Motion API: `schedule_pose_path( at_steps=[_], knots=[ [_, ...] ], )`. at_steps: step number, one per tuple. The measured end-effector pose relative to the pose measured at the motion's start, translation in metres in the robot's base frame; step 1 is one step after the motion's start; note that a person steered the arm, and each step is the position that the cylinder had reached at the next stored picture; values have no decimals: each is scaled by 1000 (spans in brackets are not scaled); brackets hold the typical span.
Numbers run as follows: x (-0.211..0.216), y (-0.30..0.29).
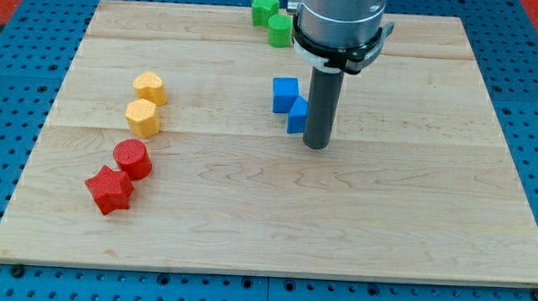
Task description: Push blue hexagon slightly left
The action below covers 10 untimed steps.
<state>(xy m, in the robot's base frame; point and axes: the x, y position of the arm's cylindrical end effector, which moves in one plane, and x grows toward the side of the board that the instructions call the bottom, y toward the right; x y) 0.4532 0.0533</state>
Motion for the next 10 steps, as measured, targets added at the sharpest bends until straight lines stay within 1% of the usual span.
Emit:
schedule_pose_path(
  at_steps=[3, 5, 7, 10],
  knots=[
    [24, 0],
    [30, -79],
    [23, -151],
    [12, -163]
  ],
)
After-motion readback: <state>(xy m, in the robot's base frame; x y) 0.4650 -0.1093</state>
